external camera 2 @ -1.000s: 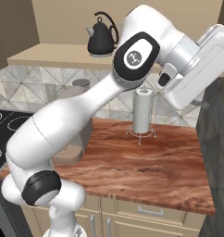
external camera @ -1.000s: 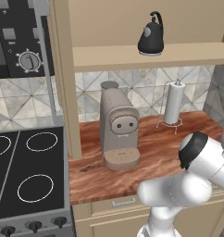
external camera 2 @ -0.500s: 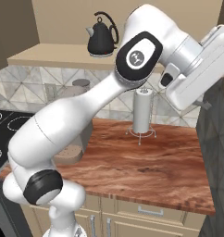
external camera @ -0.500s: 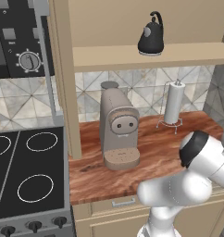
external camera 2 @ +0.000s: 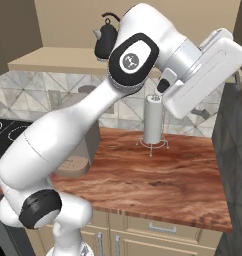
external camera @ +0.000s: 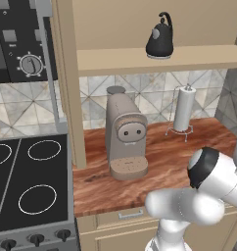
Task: Open the cabinet, pick the kettle from the cabinet, and place it in the sink.
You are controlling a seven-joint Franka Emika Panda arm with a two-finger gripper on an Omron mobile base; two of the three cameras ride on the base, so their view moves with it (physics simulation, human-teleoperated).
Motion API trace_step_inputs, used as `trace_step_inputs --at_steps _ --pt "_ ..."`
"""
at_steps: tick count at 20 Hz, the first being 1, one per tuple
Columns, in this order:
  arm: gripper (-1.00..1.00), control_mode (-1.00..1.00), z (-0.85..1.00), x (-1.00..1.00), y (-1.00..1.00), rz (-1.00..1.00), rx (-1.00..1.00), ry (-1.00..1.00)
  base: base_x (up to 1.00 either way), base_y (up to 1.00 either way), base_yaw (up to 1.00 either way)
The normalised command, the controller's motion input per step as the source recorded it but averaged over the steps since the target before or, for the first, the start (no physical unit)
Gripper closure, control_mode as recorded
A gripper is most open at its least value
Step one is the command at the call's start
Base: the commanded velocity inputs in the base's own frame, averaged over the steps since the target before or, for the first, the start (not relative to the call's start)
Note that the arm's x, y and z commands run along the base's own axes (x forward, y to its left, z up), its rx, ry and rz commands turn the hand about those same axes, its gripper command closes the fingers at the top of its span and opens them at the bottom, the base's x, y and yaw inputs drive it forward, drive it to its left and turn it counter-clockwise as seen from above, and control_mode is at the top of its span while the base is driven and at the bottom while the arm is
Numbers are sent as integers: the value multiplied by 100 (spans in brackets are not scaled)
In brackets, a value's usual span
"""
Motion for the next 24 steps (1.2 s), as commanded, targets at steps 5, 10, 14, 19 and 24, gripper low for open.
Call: trace_step_inputs --at_steps 5,10,14,19,24 --pt "-100 -100 -3 0 50 8 0 0 0 0 0" --pt "-100 -100 0 -2 59 14 -2 2 0 0 0" --pt "-100 -100 0 -4 62 20 -7 6 0 0 0" --pt "-100 -100 1 -5 63 25 -10 6 0 0 0" --pt "-100 -100 3 -5 59 32 -11 8 0 0 0"
